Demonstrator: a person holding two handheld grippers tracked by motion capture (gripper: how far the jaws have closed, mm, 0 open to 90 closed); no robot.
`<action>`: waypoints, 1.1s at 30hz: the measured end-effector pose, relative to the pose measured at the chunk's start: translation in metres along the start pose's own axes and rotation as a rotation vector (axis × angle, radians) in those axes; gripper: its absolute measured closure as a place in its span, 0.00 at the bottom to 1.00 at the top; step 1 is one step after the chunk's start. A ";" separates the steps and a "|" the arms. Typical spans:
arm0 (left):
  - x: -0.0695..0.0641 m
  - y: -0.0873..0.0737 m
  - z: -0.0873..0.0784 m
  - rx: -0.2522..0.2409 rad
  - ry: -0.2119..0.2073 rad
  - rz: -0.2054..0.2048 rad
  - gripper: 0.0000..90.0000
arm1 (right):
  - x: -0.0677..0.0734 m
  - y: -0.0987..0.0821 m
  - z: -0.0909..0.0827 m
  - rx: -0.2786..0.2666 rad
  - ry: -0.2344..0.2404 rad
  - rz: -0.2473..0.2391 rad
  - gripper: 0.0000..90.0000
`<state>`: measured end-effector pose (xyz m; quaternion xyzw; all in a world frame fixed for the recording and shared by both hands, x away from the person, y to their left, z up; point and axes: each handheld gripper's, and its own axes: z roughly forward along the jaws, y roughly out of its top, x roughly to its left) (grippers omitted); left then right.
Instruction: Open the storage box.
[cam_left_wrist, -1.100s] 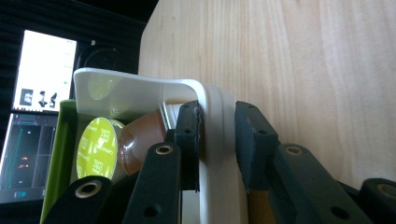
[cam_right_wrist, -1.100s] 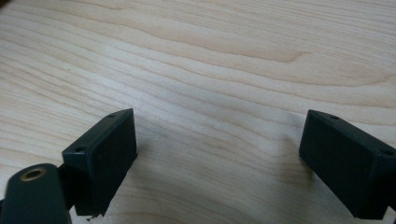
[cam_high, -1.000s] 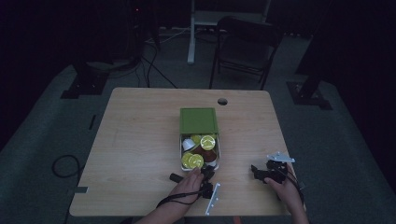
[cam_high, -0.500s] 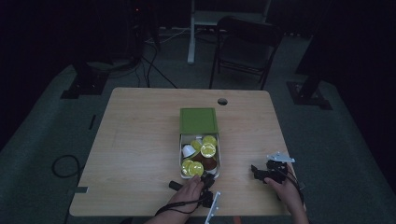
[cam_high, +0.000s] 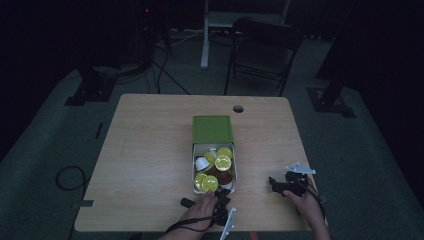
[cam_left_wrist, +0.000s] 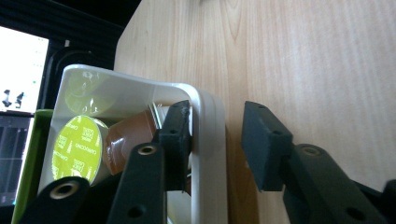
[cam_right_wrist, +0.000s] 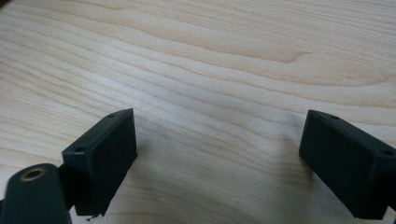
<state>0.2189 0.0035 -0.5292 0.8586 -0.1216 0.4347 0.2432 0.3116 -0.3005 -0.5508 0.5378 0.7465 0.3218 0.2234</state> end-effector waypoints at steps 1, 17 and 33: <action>0.001 0.000 -0.002 -0.004 -0.007 -0.011 0.69 | 0.000 0.000 0.000 0.000 0.000 0.000 0.12; 0.019 -0.010 -0.023 -0.100 -0.088 -0.261 0.68 | 0.000 0.000 0.000 0.000 0.000 0.000 0.12; 0.024 -0.027 -0.038 -0.135 -0.172 -0.410 0.68 | 0.000 0.000 0.000 0.000 0.000 0.000 0.12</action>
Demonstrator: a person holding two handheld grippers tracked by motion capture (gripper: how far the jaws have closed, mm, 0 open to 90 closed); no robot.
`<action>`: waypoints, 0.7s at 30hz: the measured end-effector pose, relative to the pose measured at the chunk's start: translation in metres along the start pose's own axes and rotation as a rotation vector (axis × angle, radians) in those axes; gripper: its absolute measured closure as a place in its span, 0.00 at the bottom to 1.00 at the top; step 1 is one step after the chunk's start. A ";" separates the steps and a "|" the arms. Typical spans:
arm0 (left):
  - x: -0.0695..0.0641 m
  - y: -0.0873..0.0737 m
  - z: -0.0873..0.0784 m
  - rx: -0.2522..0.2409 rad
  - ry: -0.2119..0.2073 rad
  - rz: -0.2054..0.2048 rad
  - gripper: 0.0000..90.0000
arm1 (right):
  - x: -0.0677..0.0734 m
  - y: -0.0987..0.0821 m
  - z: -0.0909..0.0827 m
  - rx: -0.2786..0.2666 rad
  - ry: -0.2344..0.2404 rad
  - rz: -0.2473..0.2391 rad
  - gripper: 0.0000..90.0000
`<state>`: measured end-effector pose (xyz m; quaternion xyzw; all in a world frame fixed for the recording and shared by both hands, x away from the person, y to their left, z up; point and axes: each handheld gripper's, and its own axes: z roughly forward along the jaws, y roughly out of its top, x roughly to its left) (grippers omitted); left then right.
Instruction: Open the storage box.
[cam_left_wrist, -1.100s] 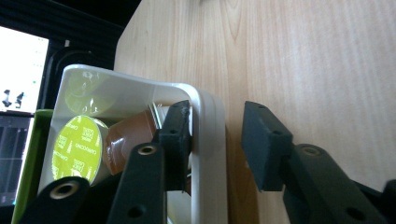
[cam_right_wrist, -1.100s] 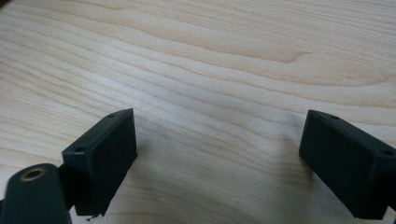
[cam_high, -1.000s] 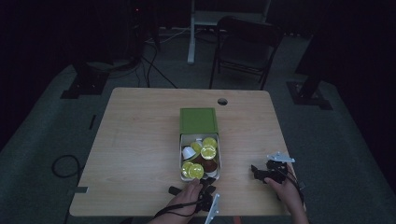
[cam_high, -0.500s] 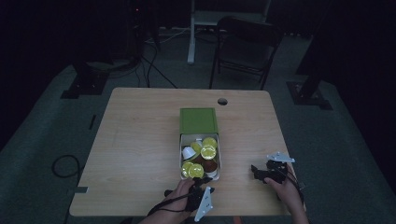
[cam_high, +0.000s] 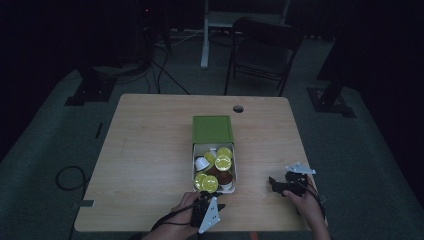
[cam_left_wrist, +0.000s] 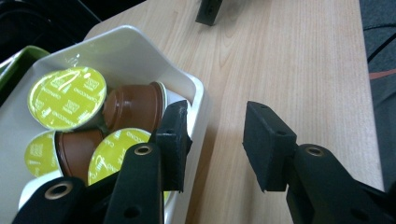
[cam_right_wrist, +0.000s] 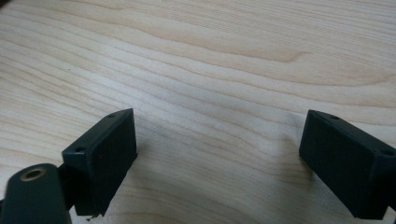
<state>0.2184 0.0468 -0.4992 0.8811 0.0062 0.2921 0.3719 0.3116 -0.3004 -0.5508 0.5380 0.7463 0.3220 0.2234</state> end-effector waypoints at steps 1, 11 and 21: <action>0.000 -0.001 -0.002 0.000 0.003 -0.005 0.68 | 0.000 0.000 0.000 0.000 0.000 0.000 0.12; -0.001 -0.016 -0.014 0.012 -0.013 -0.041 0.68 | 0.000 0.000 0.000 0.000 0.000 0.000 0.12; -0.001 -0.039 -0.023 0.044 -0.001 -0.104 0.68 | 0.000 0.000 0.000 0.000 0.000 0.000 0.12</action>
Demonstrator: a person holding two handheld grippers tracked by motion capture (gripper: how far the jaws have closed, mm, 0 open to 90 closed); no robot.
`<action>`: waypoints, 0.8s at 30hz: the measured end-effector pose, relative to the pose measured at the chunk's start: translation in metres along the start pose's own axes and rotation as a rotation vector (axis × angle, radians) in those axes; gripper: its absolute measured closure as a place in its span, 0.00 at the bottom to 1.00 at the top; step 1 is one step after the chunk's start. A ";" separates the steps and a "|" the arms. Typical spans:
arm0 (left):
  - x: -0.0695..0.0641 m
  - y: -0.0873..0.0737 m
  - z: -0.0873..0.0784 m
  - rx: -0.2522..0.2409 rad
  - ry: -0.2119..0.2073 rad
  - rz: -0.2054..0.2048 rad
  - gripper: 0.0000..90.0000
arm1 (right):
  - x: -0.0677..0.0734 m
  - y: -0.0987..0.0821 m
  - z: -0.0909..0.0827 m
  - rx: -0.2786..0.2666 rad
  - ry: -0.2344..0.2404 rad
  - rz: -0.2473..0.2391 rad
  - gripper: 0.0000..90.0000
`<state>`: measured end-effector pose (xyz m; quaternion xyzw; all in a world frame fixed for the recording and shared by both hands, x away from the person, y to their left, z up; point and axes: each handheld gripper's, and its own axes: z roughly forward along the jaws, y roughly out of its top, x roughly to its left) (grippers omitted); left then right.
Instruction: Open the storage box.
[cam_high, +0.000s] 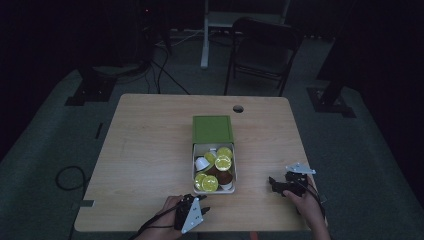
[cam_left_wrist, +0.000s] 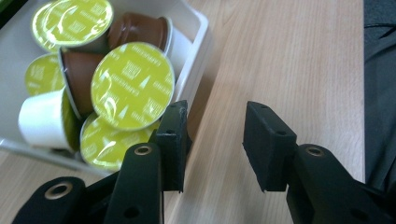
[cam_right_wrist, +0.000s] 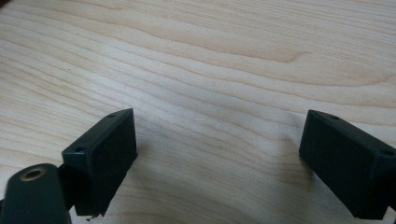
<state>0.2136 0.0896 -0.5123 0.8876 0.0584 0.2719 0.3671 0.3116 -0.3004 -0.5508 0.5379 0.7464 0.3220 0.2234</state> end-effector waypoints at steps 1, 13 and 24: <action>0.001 -0.001 -0.001 0.001 0.005 -0.003 0.68 | 0.000 0.000 0.000 0.000 0.000 0.000 0.12; 0.012 -0.019 -0.013 0.033 0.027 -0.049 0.68 | 0.000 0.000 0.000 0.000 0.000 0.000 0.12; 0.027 -0.034 -0.023 0.047 0.056 -0.112 0.68 | 0.000 0.000 0.000 0.000 0.000 0.001 0.12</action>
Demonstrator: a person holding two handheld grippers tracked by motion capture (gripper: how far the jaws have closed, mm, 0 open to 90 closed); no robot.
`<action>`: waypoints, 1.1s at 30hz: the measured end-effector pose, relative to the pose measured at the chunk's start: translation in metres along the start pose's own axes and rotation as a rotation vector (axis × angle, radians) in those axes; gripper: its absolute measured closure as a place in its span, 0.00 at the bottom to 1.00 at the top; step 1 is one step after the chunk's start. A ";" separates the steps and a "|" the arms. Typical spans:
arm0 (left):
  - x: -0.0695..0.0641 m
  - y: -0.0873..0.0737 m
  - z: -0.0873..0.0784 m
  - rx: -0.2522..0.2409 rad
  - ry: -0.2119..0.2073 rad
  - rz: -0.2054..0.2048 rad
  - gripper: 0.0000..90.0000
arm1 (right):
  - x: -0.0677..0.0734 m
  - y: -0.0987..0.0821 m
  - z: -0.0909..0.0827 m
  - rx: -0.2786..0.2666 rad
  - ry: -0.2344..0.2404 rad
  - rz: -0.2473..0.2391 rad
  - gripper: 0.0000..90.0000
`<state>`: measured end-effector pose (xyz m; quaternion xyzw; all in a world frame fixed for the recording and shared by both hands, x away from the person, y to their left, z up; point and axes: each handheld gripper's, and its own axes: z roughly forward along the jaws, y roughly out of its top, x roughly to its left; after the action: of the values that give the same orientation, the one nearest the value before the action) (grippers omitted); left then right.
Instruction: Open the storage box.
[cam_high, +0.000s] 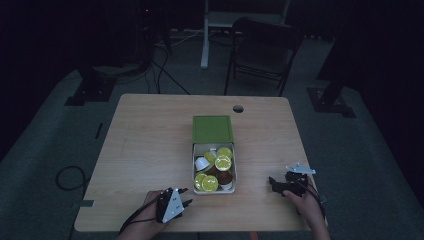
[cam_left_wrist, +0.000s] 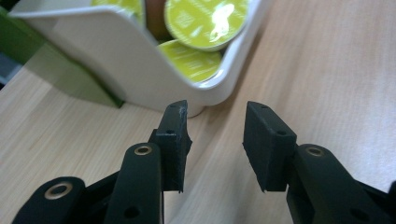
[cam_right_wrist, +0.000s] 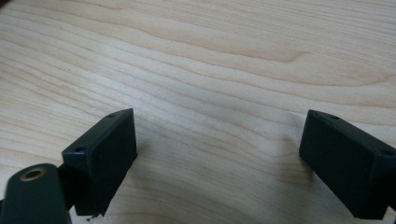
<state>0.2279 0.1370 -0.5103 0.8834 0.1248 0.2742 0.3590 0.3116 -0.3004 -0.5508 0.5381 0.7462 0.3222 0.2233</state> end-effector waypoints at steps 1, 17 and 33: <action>0.002 -0.002 -0.001 -0.003 -0.001 -0.013 0.67 | 0.000 0.000 0.000 0.000 0.000 0.000 0.12; 0.033 -0.030 -0.008 0.024 0.089 -0.142 0.67 | 0.000 0.000 0.000 0.000 0.000 -0.001 0.12; 0.058 -0.066 -0.015 0.026 0.127 -0.334 0.65 | 0.000 0.000 0.000 0.000 0.000 -0.001 0.12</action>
<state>0.2649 0.2166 -0.5246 0.8358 0.2958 0.2646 0.3793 0.3116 -0.3004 -0.5508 0.5379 0.7464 0.3219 0.2235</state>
